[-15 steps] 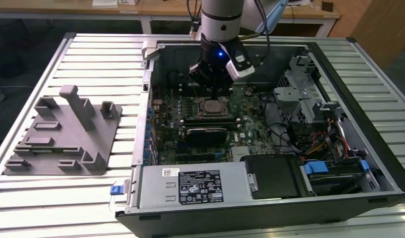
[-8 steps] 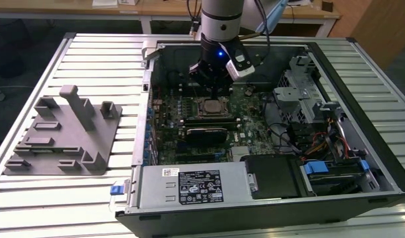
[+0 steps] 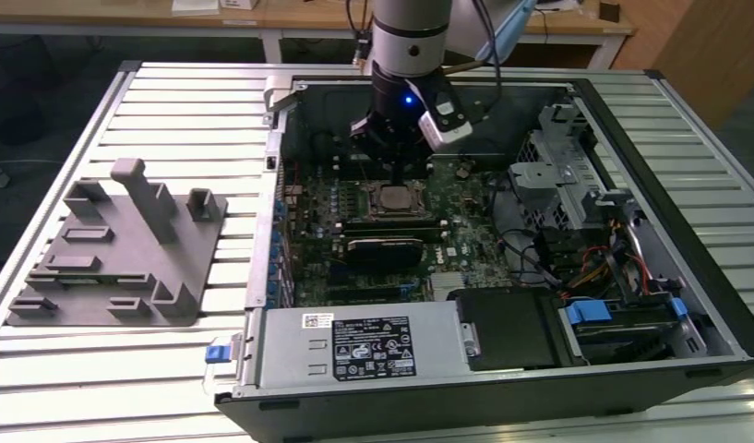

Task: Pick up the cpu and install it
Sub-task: 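Install the first cpu locking lever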

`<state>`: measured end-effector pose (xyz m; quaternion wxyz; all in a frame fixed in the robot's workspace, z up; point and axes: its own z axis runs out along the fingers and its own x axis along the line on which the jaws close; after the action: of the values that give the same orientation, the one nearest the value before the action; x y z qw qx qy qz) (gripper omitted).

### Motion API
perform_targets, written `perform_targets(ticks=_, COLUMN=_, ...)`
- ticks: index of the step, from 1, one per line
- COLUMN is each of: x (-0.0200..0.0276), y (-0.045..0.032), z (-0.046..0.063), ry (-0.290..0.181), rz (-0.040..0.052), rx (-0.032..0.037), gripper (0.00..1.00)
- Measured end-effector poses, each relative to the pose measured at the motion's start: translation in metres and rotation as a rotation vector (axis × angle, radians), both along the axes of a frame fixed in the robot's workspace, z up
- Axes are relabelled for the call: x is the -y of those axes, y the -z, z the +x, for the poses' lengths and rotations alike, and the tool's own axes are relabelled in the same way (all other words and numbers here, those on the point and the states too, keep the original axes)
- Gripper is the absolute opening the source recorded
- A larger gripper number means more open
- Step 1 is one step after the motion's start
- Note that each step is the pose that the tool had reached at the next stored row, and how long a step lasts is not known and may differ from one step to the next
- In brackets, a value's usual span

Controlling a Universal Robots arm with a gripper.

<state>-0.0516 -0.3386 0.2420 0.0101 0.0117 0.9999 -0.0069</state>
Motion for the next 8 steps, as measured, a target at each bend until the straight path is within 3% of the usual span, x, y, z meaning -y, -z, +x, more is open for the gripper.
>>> perform_targets(ticks=8, x=0.0000, y=0.0000, z=-0.016, ry=0.000, rz=0.0001, rx=0.0002, gripper=0.11)
